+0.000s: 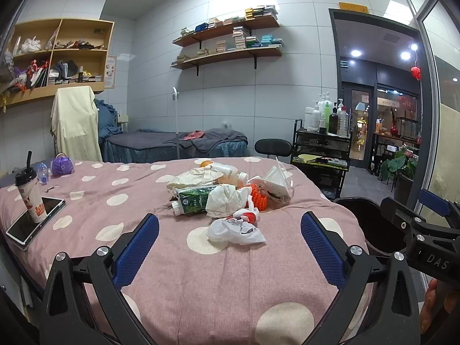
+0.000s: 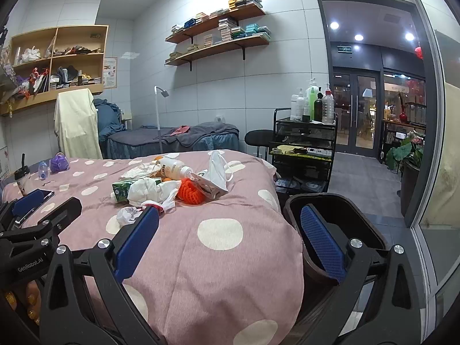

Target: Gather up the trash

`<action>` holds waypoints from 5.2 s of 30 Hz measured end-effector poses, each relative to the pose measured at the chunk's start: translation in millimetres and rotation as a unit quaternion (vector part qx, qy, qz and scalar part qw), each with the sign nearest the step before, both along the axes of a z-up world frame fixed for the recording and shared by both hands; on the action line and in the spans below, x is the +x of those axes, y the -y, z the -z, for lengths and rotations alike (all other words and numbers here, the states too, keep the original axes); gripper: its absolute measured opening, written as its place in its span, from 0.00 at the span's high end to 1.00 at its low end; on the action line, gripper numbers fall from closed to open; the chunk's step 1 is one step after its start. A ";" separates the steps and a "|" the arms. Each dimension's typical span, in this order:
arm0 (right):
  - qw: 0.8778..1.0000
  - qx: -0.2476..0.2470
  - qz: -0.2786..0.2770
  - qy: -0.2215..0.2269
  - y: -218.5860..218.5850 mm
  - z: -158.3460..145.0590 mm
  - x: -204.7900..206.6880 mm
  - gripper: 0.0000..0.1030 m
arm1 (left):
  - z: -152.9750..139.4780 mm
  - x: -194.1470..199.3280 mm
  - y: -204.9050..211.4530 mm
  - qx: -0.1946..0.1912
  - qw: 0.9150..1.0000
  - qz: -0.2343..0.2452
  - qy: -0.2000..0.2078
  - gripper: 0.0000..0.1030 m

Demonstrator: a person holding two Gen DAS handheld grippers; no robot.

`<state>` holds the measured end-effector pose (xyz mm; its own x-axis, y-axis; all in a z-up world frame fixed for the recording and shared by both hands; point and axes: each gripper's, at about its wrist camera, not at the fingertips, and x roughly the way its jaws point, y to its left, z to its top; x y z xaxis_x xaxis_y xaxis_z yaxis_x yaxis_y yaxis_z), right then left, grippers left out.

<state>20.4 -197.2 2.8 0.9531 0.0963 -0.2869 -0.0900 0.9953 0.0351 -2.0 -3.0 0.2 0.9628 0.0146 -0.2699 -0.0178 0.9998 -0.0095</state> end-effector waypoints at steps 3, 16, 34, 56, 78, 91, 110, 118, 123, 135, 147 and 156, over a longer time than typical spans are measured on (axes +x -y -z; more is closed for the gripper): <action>1.000 0.002 0.000 -0.002 0.9 -0.9 -0.3 0.05 | 0.4 -0.4 0.2 -0.001 1.000 0.000 0.001 0.06; 1.000 0.004 0.000 -0.004 1.4 -1.5 1.2 0.05 | -1.3 -0.1 0.8 0.000 1.000 0.000 0.001 0.06; 1.000 0.006 -0.001 -0.007 1.0 -1.3 2.5 0.05 | -2.0 0.1 1.9 0.002 1.000 0.001 -0.002 0.06; 1.000 0.012 -0.001 -0.015 1.9 2.4 5.9 0.05 | -0.7 2.7 1.0 0.001 1.000 0.002 -0.011 0.06; 0.998 0.016 -0.019 -0.060 -0.4 13.6 26.4 0.05 | 12.9 21.8 -4.9 0.006 0.998 0.020 -0.054 0.06; 0.986 -0.007 -0.072 -0.150 -15.3 29.7 90.8 0.05 | 30.1 99.7 -23.0 0.000 0.982 0.084 -0.172 0.06; 0.974 -0.008 -0.096 -0.205 -20.4 33.9 157.2 0.05 | 52.5 179.9 -3.1 0.057 0.947 0.141 -0.282 0.59; 0.968 0.008 -0.119 -0.223 -23.6 31.8 179.2 0.05 | 46.8 161.9 -15.9 -0.006 0.952 0.152 -0.267 0.78; 0.962 0.015 -0.148 -0.230 -37.0 27.5 195.2 0.05 | 33.8 128.6 -32.0 -0.044 0.958 0.152 -0.238 0.78; 0.916 0.014 -0.261 -0.305 -130.8 42.5 247.6 0.05 | 16.5 89.9 -97.8 -0.099 0.977 0.042 -0.185 0.78; 0.897 -0.004 -0.262 -0.356 -176.6 66.4 285.7 0.55 | 31.1 83.8 -113.5 -0.127 0.971 0.040 -0.197 0.78; 0.903 0.025 -0.268 -0.336 -156.2 60.8 264.9 0.91 | 35.1 83.2 -105.5 -0.127 0.970 0.054 -0.202 0.78</action>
<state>285.4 -41.0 -58.0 0.3788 0.5202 -0.7654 -0.4993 0.8113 0.3043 81.2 102.6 -34.9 0.7700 -0.1956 -0.6073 0.0328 0.9627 -0.2686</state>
